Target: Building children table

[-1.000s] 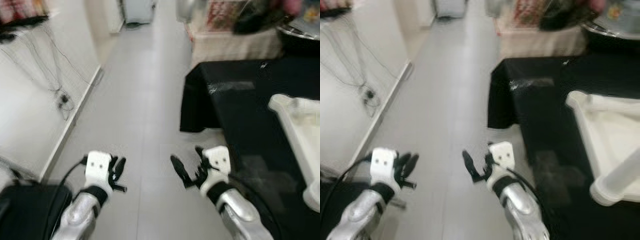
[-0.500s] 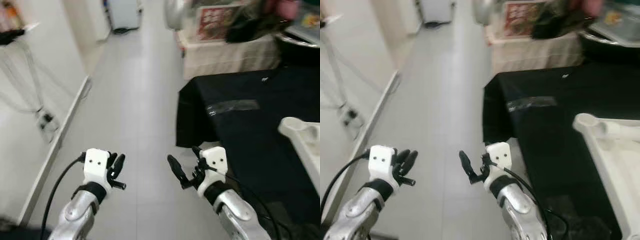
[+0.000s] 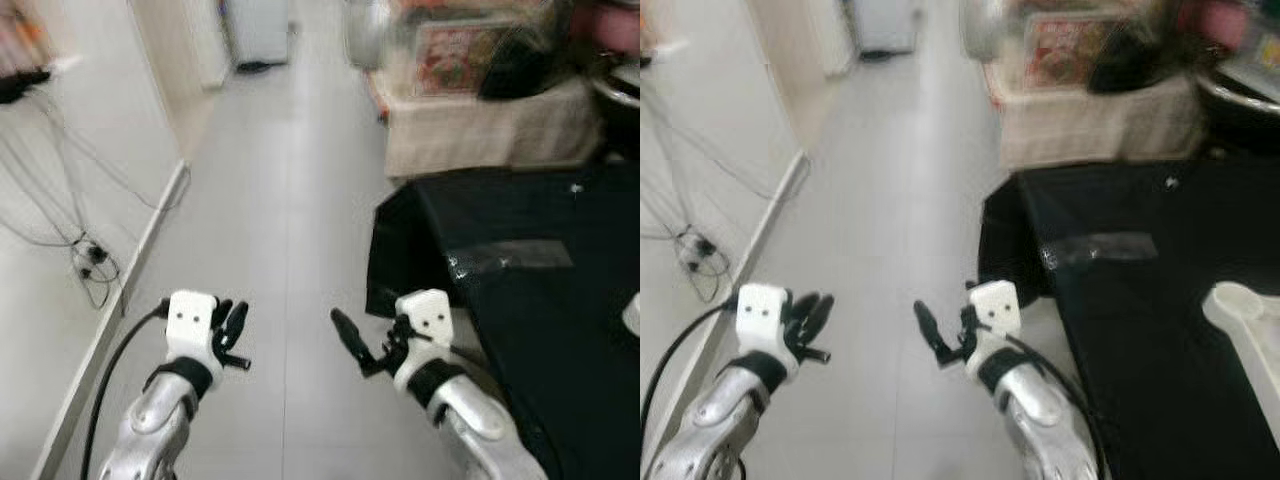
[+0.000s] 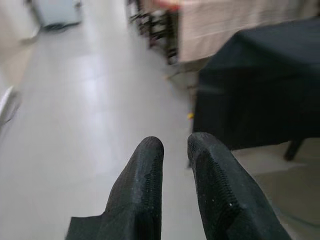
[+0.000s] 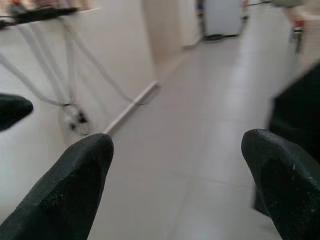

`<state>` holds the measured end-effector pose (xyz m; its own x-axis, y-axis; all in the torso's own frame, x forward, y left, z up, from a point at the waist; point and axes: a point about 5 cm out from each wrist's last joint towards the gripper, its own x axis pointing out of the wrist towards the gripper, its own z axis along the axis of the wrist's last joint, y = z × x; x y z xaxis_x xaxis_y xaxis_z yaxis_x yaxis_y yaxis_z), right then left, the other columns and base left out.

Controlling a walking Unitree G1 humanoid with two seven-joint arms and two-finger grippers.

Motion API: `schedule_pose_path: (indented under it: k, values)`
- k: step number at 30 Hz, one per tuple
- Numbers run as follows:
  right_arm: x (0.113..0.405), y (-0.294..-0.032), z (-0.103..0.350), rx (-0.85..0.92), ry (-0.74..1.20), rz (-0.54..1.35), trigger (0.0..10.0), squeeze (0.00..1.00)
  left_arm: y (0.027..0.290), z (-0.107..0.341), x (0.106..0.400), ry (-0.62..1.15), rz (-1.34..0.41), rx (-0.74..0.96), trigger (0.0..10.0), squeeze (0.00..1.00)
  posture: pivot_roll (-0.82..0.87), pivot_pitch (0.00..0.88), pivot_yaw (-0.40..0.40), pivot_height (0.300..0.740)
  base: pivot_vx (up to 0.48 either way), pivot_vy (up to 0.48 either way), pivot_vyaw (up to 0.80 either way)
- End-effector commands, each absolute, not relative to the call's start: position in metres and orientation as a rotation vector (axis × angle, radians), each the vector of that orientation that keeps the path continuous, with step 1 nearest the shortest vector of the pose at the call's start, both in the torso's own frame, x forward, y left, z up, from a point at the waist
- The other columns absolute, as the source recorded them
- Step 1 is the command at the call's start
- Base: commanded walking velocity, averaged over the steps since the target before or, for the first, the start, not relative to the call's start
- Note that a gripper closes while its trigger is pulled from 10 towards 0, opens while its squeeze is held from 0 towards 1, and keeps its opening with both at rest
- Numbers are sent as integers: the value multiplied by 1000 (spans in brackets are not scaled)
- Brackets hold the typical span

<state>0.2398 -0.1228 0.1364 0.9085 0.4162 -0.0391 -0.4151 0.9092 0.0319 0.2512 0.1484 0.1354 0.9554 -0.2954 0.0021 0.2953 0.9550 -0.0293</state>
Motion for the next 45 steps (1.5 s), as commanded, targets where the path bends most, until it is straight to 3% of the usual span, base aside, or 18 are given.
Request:
schedule_pose_path:
  k: [1,14,25,34,45]
  values:
    - [241,-124,137,28,50,424,10000,0,148,132,251,17,-307,-34,10000,0,-32,85,41,740,379,0,0]
    - [244,-127,141,7,46,409,10000,0,147,134,255,15,-292,-40,10000,0,-49,92,45,740,361,0,0]
    - [271,-130,170,-35,-54,405,10000,0,139,135,256,9,-338,-33,10000,0,-57,95,27,740,0,0,0]
    - [261,-113,153,-41,-8,457,10000,0,136,127,254,29,-362,-16,10000,0,-66,98,39,740,0,0,0]
    - [261,-107,144,-19,24,480,10000,0,137,126,256,30,-366,14,10000,0,-47,91,46,740,0,0,-800]
